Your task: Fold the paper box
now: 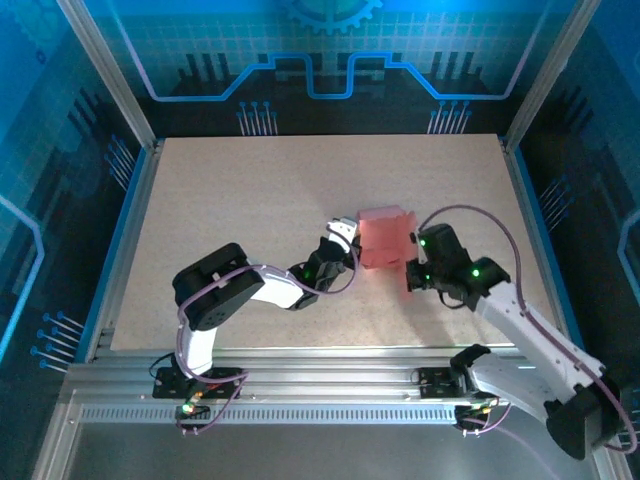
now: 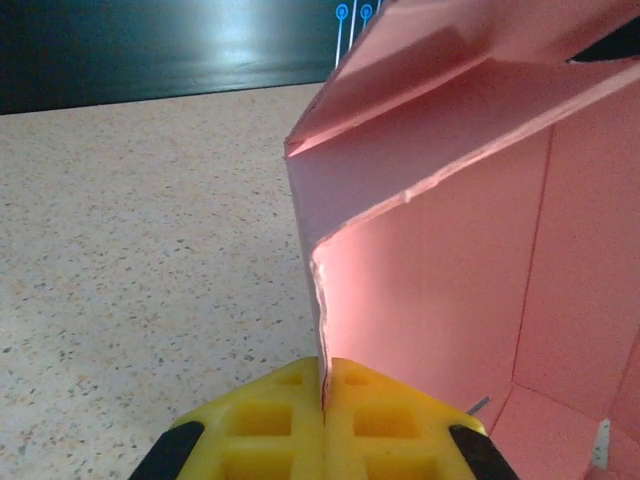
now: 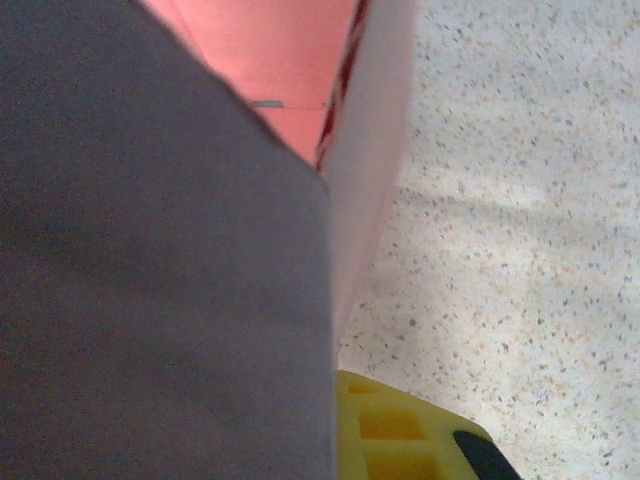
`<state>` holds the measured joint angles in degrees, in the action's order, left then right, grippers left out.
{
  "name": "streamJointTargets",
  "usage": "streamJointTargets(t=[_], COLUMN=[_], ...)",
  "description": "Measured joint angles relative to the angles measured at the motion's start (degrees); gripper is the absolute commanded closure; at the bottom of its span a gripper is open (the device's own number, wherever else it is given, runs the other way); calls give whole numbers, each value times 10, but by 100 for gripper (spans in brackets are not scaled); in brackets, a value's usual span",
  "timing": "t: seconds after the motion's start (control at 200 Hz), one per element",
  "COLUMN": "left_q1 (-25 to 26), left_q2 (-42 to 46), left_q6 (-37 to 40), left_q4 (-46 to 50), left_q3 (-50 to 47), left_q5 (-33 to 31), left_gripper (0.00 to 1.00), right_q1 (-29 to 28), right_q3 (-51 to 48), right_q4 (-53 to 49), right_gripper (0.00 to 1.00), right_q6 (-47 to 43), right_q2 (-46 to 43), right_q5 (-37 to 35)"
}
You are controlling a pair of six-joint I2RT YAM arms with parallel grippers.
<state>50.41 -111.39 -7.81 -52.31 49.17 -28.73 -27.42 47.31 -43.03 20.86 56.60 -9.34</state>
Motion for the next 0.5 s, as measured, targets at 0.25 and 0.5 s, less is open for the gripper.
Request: streamJointTargets(t=[0.25,0.5], left_q1=[-6,-24], left_q2=[22,42], left_q6=[-50,-103], left_q4=[106,153], left_q3=[24,17], left_q5=[35,78], left_gripper=[55,44], right_q1=[-7,12], right_q3=[172,288], right_q4=[-47,-93], right_gripper=[100,100], right_q6=[-39,-80], right_q2=[119,220], right_q5=[28,73])
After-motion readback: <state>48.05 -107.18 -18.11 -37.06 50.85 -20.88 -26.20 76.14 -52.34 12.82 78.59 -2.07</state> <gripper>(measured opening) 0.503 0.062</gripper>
